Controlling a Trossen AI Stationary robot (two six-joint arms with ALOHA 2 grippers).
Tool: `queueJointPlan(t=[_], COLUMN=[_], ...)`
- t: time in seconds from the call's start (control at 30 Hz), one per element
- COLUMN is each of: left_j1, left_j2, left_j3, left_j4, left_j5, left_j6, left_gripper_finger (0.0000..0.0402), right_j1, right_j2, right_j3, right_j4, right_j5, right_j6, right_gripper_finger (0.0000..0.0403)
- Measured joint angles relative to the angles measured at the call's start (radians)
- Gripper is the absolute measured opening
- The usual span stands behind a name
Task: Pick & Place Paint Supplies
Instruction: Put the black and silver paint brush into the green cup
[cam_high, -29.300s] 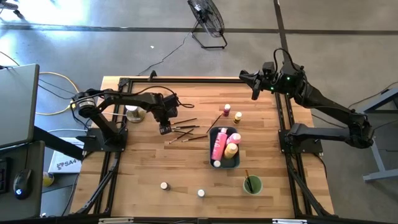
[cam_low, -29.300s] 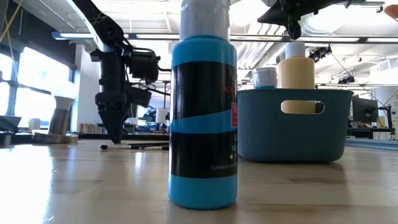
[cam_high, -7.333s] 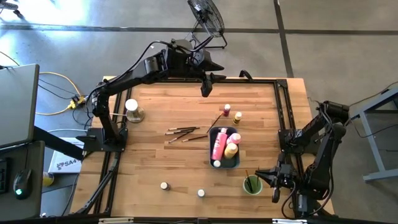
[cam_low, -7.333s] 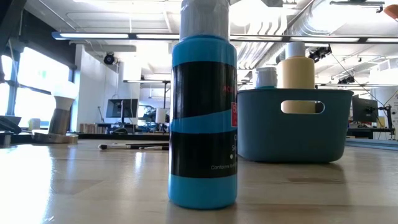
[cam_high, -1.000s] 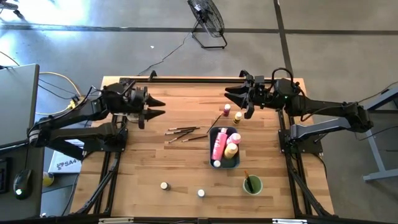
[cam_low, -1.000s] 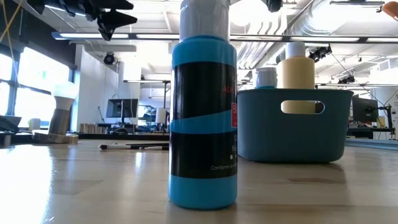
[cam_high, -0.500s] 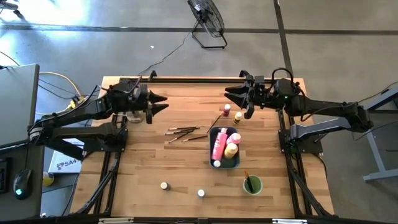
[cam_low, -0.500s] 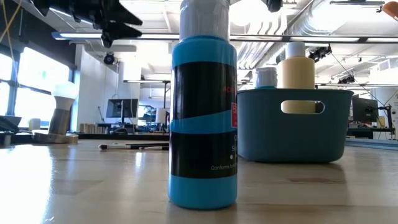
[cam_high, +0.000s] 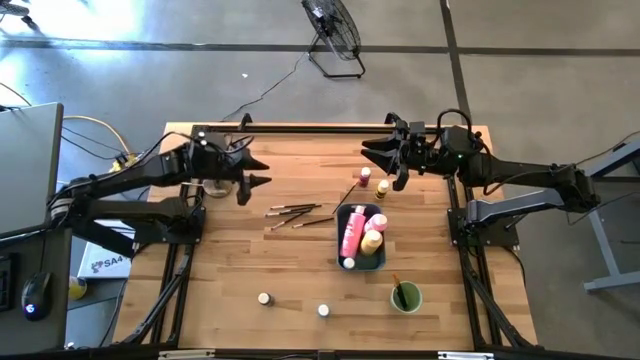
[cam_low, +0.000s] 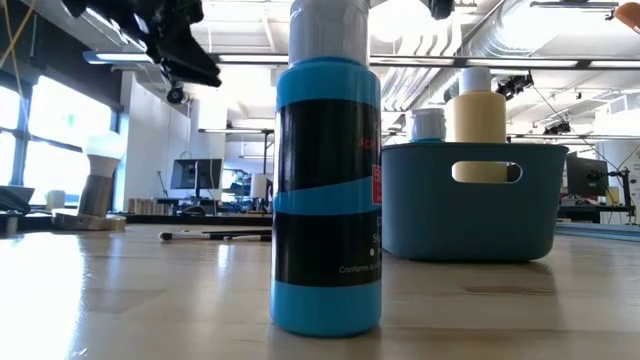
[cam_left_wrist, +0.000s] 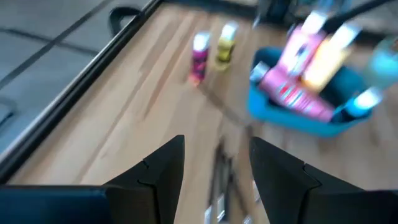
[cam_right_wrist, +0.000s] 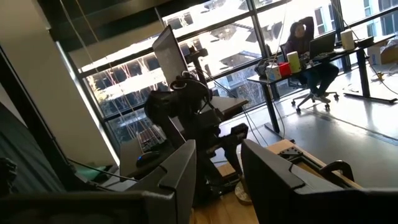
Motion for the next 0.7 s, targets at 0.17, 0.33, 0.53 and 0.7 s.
queueJointPlan(t=[0.17,0.33,0.53,0.7], left_j1=[0.0,0.0,0.0,0.0], left_j2=[0.059,0.121,0.219,0.301], left_j3=[0.098,0.083,0.072,0.072], left_j4=[-0.231,-0.254,-0.25,-0.254], left_j5=[-0.091,-0.051,-0.032,-0.031], left_j6=[0.054,0.05,0.055,0.117], left_gripper_finger=[0.0177,0.0177,0.0177,0.0177], right_j1=[0.0,0.0,0.0,0.0], right_j2=[0.0,0.0,0.0,0.0], right_j3=[0.0,0.0,0.0,0.0], right_j4=[-0.002,-0.007,-0.007,-0.007], right_j5=[0.0,0.0,-0.002,-0.002], right_j6=[0.0,0.0,0.0,0.0], right_gripper_finger=[0.0121,0.0121,0.0121,0.0121])
